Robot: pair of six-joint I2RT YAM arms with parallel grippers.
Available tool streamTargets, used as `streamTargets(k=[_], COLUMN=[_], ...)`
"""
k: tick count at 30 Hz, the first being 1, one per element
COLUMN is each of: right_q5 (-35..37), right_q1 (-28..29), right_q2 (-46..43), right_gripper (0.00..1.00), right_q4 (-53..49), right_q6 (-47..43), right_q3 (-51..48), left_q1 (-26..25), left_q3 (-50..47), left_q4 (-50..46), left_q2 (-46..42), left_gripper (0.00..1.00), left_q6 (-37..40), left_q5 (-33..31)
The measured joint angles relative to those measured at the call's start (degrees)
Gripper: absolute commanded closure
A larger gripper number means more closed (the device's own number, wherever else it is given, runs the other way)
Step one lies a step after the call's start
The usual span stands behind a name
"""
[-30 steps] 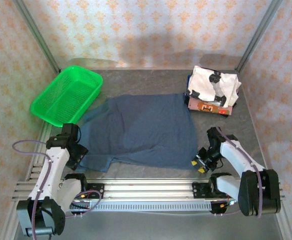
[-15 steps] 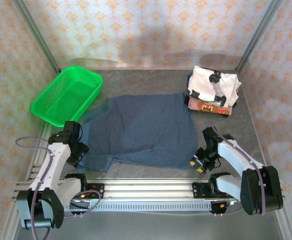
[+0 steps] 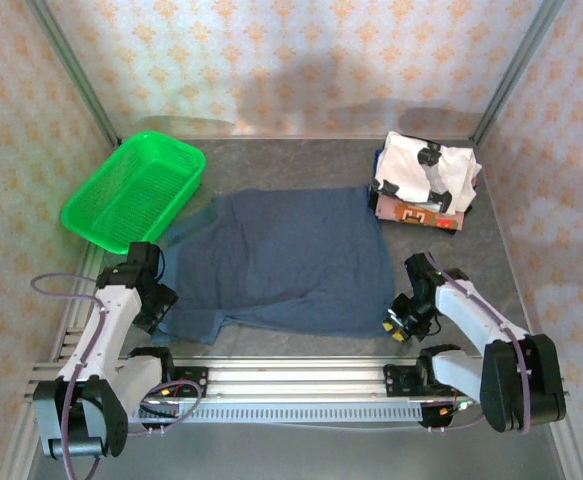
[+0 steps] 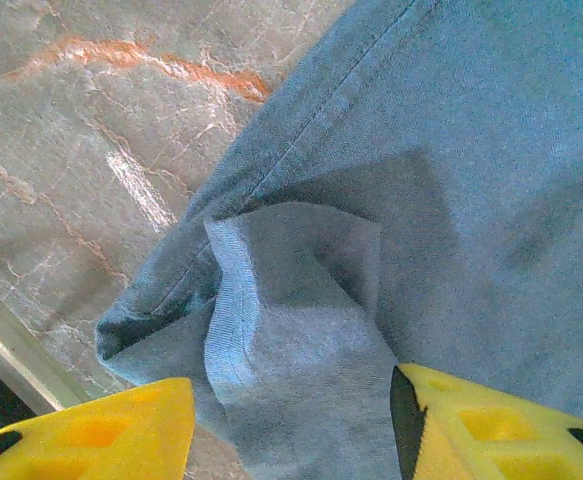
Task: Fold and stack the t-shirts
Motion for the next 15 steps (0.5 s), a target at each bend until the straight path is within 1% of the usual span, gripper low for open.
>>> streamTargets(k=[2, 4, 9, 11, 15], right_q5=[0.1, 0.2, 0.7, 1.6, 6.1], right_q1=[0.4, 1.2, 4.3, 5.2, 5.4], right_q2=[0.0, 0.2, 1.9, 1.9, 1.1], right_gripper=[0.75, 0.78, 1.00, 1.00, 1.00], right_q4=[0.3, 0.7, 1.9, 2.6, 1.3], right_q6=[0.5, 1.2, 4.0, 5.0, 5.9], right_q3=[0.0, 0.0, 0.7, 1.3, 5.0], left_q1=[0.0, 0.0, 0.0, 0.0, 0.0], left_q3=[0.0, 0.0, -0.1, -0.1, -0.1], left_q4=[0.0, 0.2, 0.4, 0.4, 0.4], left_q2=[0.0, -0.1, -0.4, -0.5, -1.2], left_gripper=[0.45, 0.45, 0.45, 0.45, 0.45], left_q6=[0.0, 0.0, 0.0, 0.1, 1.0], left_q5=[0.0, 0.0, 0.1, 0.5, 0.8])
